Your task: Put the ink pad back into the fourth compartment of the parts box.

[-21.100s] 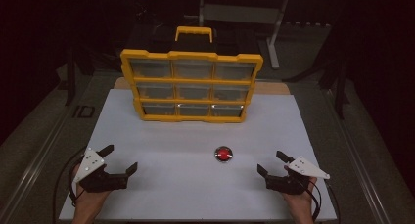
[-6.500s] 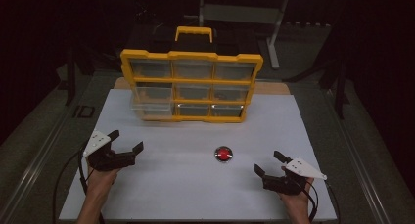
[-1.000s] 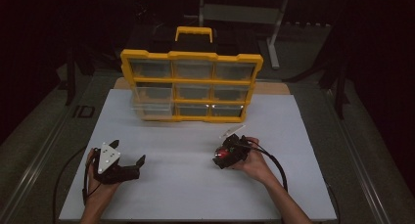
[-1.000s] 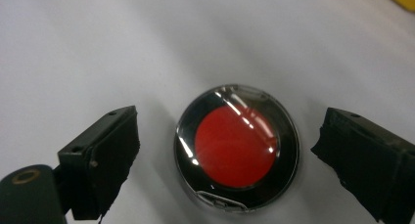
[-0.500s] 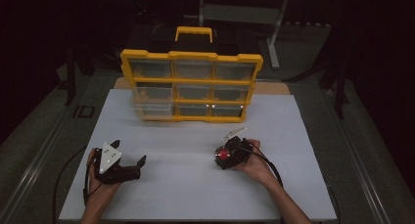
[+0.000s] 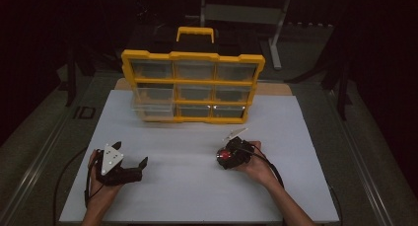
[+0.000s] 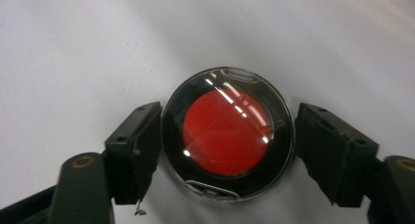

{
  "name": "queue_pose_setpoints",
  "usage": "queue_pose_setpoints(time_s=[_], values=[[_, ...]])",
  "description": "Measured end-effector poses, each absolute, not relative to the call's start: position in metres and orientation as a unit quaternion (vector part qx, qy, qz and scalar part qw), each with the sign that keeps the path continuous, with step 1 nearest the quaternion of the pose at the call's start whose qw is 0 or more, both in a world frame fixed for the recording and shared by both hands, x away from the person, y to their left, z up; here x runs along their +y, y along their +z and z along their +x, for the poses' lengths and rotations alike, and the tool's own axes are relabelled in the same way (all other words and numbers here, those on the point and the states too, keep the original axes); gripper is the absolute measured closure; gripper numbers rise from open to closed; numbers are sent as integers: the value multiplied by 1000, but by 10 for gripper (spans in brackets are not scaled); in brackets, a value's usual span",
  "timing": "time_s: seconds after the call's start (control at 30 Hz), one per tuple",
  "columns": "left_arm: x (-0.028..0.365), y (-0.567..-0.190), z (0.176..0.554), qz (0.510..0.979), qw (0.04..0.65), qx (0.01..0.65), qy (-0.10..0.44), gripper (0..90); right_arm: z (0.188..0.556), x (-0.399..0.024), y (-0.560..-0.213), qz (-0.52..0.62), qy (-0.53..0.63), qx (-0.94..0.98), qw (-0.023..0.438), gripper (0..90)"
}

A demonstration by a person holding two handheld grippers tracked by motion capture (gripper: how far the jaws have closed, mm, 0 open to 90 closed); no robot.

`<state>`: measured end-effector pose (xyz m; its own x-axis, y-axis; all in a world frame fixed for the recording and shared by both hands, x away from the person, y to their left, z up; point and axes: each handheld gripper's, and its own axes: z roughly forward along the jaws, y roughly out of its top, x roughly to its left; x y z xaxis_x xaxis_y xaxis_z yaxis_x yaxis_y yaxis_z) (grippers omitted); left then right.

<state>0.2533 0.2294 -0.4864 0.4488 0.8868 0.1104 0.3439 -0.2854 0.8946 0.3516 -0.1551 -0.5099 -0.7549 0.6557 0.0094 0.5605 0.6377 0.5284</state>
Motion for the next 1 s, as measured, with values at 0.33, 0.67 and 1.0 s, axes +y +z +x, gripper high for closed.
queue_pose_setpoints(time_s=[0.33, 0.67, 1.0], values=[[229, -487, 253, 737, 426, 417, 317, 1, 352, -152, -508, 340, 247, 903, 92, 294], [229, -487, 253, 737, 427, 417, 317, 1, 350, -152, -502, 341, 250, 902, 88, 294], [229, -487, 253, 737, 427, 417, 317, 1, 348, -150, -488, 337, 255, 902, 84, 294]])
